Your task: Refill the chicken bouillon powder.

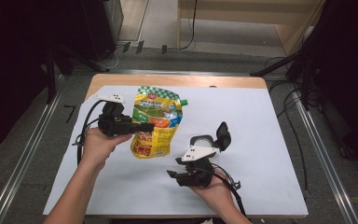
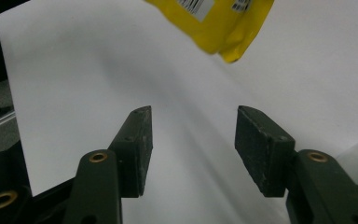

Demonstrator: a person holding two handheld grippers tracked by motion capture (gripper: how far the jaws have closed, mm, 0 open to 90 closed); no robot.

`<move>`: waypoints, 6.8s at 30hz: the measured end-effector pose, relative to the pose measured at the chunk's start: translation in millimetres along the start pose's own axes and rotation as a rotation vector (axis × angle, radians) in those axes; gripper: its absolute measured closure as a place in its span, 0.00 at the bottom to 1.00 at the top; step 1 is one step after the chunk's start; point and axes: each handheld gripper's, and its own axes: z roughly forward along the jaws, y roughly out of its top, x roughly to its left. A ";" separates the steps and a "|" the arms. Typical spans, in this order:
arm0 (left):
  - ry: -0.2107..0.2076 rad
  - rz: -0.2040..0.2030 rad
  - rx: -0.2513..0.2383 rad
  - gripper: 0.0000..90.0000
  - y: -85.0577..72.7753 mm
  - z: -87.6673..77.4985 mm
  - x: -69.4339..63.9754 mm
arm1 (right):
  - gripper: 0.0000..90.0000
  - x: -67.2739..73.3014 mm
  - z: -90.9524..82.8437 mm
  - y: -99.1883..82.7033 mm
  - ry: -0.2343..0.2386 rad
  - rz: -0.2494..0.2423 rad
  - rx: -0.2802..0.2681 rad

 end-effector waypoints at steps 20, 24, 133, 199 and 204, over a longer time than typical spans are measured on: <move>-0.051 -0.016 0.066 0.86 1.1 27.2 -32.3 | 0.61 15.3 17.8 3.9 -0.091 -0.009 -0.082; -0.025 0.013 0.083 0.86 2.5 26.7 -39.3 | 0.61 18.1 16.7 4.2 -0.064 -0.004 -0.080; 0.033 -0.342 0.323 0.75 15.3 74.3 -39.0 | 0.63 41.9 15.3 17.1 0.292 0.159 -0.043; 0.057 -0.234 0.252 0.93 27.9 61.2 -57.9 | 0.74 33.6 4.5 16.4 0.354 0.238 -0.099; 0.055 -0.230 0.253 0.94 28.0 61.8 -59.1 | 0.74 34.3 5.1 16.7 0.333 0.234 -0.082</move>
